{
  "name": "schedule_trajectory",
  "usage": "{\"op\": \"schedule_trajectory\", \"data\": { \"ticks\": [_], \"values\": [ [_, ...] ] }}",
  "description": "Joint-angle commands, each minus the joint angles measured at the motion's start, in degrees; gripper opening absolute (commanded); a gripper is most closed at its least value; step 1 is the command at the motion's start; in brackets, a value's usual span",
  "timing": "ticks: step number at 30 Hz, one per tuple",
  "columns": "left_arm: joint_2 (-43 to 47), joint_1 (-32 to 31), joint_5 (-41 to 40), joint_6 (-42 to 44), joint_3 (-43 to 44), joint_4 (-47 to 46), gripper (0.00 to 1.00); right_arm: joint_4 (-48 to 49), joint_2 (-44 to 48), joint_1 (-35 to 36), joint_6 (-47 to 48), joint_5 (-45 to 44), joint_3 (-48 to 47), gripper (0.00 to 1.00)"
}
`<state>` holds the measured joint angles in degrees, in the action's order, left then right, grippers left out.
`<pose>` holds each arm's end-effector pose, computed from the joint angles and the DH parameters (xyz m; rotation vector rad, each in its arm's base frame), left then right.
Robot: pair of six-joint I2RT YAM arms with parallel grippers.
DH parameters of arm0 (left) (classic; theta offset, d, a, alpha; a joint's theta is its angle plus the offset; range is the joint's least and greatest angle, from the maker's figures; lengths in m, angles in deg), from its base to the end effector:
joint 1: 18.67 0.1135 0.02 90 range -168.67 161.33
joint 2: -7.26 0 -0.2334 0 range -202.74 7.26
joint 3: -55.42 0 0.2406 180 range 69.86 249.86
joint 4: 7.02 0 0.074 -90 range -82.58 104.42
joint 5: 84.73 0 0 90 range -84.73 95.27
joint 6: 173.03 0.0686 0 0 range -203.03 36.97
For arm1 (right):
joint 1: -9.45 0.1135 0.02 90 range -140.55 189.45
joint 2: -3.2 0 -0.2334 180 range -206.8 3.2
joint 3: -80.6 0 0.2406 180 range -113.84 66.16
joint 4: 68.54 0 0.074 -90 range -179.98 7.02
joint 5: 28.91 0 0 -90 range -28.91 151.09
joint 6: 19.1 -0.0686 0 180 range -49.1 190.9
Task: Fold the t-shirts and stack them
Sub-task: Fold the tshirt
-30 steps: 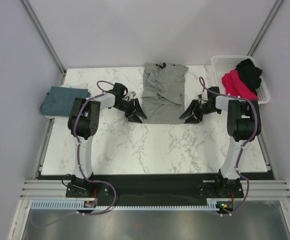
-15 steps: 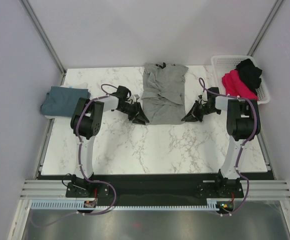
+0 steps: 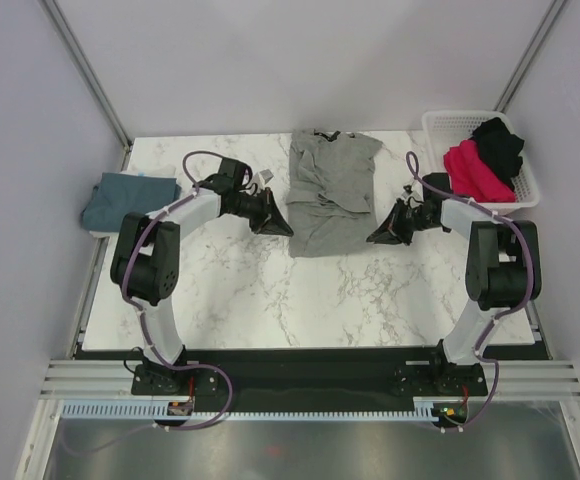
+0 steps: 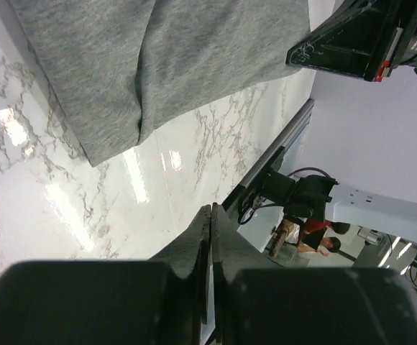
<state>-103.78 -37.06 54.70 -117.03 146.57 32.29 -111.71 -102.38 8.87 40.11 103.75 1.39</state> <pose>0.3544 -0.1727 0.1476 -0.0274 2.7072 -1.4358 0.3422 0.0430 0.1149 0.5597 2.7138 1.1720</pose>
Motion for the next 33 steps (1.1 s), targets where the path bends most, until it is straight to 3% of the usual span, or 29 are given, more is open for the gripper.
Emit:
{"op": "schedule_trajectory", "data": {
  "ticks": [1,8,20,33],
  "values": [
    [3.46,-0.24,-1.62,1.92,-3.74,2.82,0.02,-1.15,4.41,0.23,0.20,0.59,4.72,0.00],
    [1.45,-0.24,-1.62,2.09,-7.10,2.82,0.02,4.12,3.89,0.32,-1.12,-1.61,9.23,0.00],
    [-9.62,-1.99,-1.62,2.09,2.57,2.82,0.02,4.03,0.90,0.23,-1.12,-1.61,4.39,0.00],
    [-6.73,-3.05,-1.62,2.09,-0.68,2.82,0.02,4.21,1.08,0.23,-1.12,-1.70,4.83,0.00]
  ]
}}
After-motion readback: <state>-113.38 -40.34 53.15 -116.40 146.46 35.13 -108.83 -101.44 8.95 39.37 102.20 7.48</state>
